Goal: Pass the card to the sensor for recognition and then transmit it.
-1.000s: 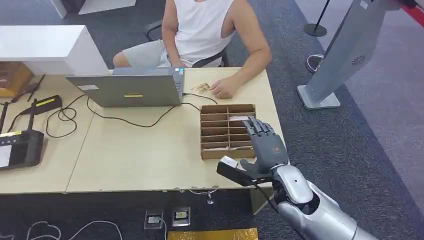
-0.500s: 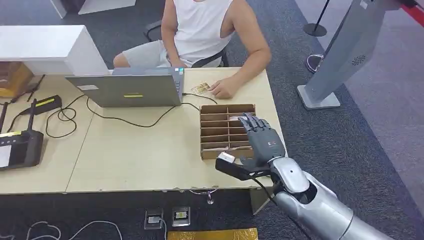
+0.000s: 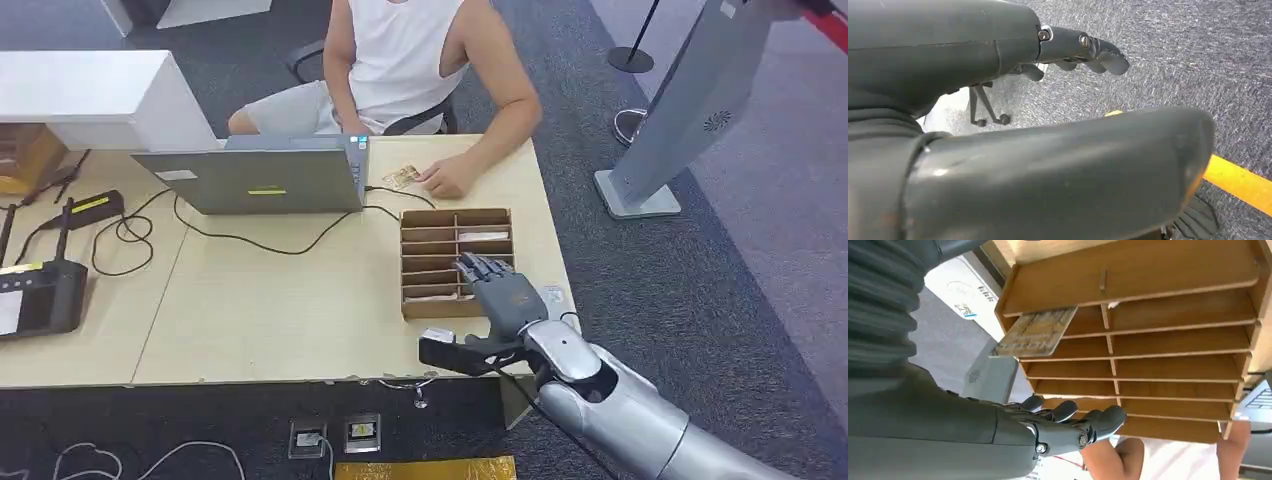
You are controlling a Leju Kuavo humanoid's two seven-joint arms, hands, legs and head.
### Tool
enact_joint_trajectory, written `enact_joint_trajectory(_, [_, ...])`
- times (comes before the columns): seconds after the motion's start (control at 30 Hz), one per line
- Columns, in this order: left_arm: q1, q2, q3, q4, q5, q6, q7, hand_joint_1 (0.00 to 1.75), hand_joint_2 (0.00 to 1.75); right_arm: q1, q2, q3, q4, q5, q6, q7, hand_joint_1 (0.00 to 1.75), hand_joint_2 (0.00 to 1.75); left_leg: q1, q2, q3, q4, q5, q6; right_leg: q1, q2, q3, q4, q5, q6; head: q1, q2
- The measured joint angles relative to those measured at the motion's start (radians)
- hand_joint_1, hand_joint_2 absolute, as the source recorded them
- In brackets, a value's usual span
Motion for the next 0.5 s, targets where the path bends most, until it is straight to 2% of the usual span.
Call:
enact_joint_trajectory(0.27, [0.0,0.0,0.0,0.0,0.0,0.0,-0.003,0.0,0.0,-0.003,0.001,0.028,0.026,0.0,-0.002,0.002,0.0,1.75,0.0,0.0,0.0,0.0,0.0,0.0,0.0,0.0,0.0,0.0,0.0,0.0,0.0,0.0])
enact_joint_trajectory(0.5, [0.0,0.001,0.0,0.0,0.0,0.0,-0.003,0.0,0.0,-0.011,0.006,0.04,0.058,0.009,-0.034,0.021,0.0,1.75,0.0,0.0,0.0,0.0,0.0,0.0,0.0,0.0,0.0,0.0,0.0,0.0,0.0,0.0])
